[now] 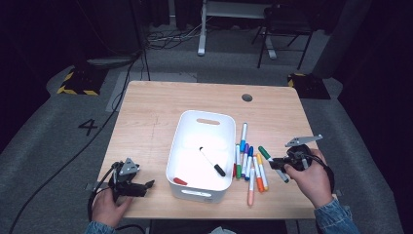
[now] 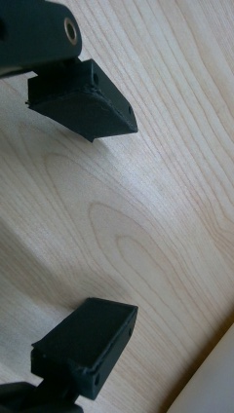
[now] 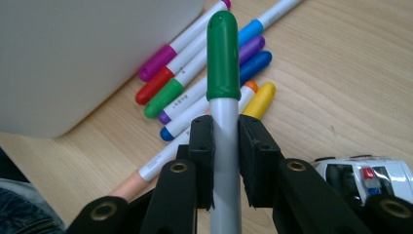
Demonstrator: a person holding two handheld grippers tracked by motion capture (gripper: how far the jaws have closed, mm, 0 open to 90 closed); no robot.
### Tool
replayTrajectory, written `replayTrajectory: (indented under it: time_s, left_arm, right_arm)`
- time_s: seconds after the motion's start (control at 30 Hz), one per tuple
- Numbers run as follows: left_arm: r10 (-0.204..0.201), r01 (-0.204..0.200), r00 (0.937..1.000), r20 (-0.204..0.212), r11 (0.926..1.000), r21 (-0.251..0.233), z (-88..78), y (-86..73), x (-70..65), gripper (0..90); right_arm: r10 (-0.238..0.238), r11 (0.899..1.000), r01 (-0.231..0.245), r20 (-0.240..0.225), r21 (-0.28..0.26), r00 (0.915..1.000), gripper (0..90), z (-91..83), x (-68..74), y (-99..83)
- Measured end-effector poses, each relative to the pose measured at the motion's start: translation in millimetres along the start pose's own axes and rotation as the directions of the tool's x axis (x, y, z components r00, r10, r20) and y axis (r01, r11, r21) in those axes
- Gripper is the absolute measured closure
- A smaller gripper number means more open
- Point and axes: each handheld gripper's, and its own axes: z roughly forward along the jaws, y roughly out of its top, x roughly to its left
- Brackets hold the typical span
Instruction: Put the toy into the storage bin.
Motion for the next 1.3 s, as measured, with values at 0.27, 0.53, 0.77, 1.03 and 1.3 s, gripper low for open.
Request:
replayTrajectory:
  time_s: [0.27, 0.53, 0.77, 1.03, 1.3]
  left_arm:
    - [0.000, 0.000, 1.0000, 0.000, 1.0000, 0.000, 0.0, 0.0, 0.0, 15.1]
    - [0.000, 0.000, 1.0000, 0.000, 1.0000, 0.000, 0.0, 0.0, 0.0, 15.1]
    - [0.000, 0.000, 1.0000, 0.000, 1.0000, 0.000, 0.0, 0.0, 0.0, 15.1]
    - [-0.011, 0.011, 0.9999, 0.010, 0.9999, -0.001, -0.2, -1.0, -1.0, 15.1]
    - [-0.011, 0.011, 0.9999, 0.008, 0.9999, -0.002, -0.9, -1.7, -1.2, 15.1]
  right_arm:
    - [-0.027, 0.999, 0.023, -0.084, -0.048, 0.9961, 77.0, -18.4, 14.8, 18.9]
    - [-0.075, 0.995, 0.068, -0.107, -0.069, 0.9914, 77.0, -27.6, 27.9, 34.9]
    - [-0.118, 0.991, 0.108, -0.123, -0.085, 0.9854, 77.0, -30.0, 37.4, 48.9]
    - [-0.174, 0.982, 0.159, -0.155, -0.104, 0.9726, 77.0, -27.5, 52.2, 67.6]
    - [-0.225, 0.973, 0.208, -0.190, -0.104, 0.9556, 77.0, -17.4, 71.6, 88.0]
